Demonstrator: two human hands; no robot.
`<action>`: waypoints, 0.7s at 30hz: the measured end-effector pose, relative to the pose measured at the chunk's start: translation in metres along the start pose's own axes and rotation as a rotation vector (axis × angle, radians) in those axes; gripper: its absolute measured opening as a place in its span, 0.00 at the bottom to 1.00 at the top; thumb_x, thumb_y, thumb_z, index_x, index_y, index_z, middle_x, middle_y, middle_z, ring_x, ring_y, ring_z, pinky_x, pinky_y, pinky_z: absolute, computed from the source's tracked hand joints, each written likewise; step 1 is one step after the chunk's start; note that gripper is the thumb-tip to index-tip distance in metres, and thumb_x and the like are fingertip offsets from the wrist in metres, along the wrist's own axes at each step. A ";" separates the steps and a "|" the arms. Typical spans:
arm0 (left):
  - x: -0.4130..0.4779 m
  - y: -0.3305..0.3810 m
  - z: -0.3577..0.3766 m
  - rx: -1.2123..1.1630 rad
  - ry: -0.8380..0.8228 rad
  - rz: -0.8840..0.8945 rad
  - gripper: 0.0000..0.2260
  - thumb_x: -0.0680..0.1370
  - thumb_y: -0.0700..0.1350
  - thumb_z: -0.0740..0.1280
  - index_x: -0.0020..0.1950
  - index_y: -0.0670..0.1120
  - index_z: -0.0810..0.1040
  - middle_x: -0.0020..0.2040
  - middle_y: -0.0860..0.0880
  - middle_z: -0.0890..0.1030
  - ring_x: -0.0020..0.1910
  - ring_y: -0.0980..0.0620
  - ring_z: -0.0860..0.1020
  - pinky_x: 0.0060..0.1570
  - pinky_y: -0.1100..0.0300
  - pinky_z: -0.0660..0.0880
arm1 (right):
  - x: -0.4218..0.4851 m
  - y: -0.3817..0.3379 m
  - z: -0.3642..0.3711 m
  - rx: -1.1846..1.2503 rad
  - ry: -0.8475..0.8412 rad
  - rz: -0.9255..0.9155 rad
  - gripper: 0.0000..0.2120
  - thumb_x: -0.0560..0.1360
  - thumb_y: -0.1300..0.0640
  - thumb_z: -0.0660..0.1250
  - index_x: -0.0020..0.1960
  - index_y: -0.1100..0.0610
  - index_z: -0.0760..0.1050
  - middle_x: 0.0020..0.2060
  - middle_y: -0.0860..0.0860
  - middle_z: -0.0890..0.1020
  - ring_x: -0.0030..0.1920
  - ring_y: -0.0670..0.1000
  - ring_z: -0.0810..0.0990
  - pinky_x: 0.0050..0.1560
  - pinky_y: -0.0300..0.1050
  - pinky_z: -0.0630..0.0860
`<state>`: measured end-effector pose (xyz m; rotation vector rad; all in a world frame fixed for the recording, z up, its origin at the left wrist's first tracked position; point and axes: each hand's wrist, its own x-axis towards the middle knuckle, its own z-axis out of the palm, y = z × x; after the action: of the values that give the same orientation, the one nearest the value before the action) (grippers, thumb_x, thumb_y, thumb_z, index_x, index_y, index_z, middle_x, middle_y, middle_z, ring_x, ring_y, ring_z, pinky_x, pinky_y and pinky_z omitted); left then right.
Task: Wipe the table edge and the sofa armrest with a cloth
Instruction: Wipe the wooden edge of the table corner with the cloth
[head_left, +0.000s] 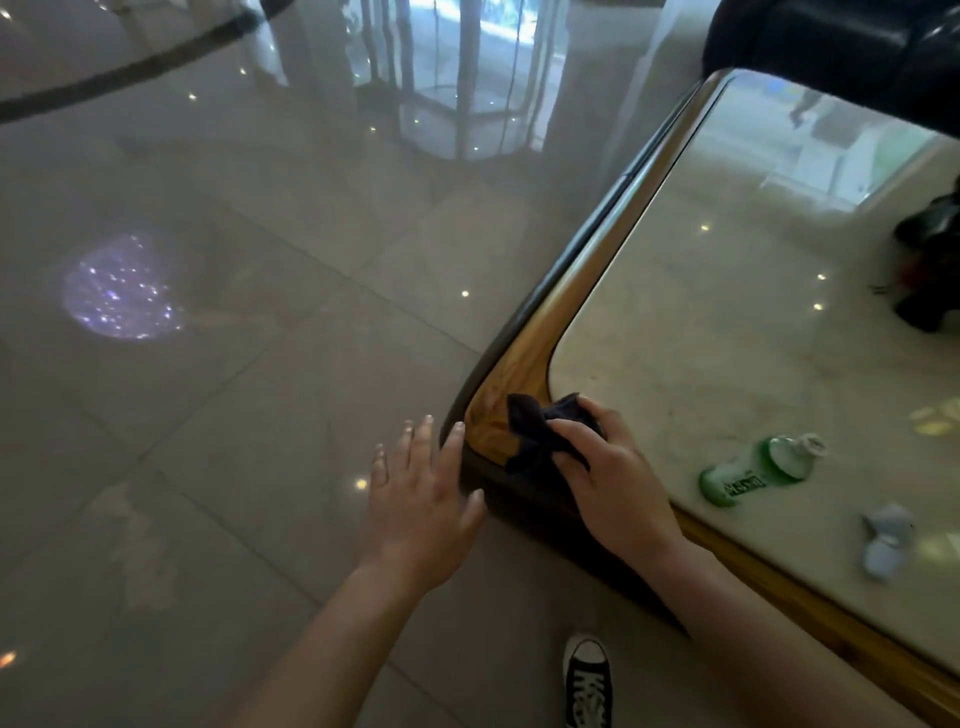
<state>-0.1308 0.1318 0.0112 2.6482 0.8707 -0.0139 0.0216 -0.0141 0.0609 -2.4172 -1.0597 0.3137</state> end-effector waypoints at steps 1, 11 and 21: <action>0.010 0.009 0.008 -0.005 -0.005 0.001 0.35 0.74 0.64 0.48 0.80 0.54 0.50 0.81 0.43 0.53 0.80 0.43 0.49 0.75 0.42 0.47 | 0.007 0.016 -0.004 0.018 0.005 0.019 0.17 0.78 0.59 0.67 0.67 0.52 0.75 0.72 0.53 0.67 0.68 0.56 0.71 0.66 0.43 0.67; 0.126 0.081 0.099 0.028 -0.138 -0.060 0.33 0.76 0.64 0.48 0.79 0.56 0.46 0.82 0.45 0.50 0.80 0.45 0.45 0.75 0.42 0.43 | 0.101 0.164 -0.005 0.072 -0.041 0.218 0.15 0.80 0.55 0.64 0.66 0.50 0.75 0.72 0.52 0.66 0.65 0.57 0.73 0.61 0.50 0.72; 0.206 0.088 0.179 0.044 -0.201 -0.129 0.34 0.76 0.68 0.49 0.78 0.58 0.41 0.82 0.46 0.44 0.79 0.45 0.38 0.74 0.40 0.43 | 0.178 0.219 0.050 0.098 -0.018 0.211 0.14 0.80 0.56 0.63 0.66 0.53 0.75 0.75 0.54 0.59 0.71 0.59 0.68 0.65 0.54 0.73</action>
<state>0.1046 0.1246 -0.1520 2.5699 0.9804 -0.3291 0.2597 0.0060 -0.0969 -2.4449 -0.7781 0.4481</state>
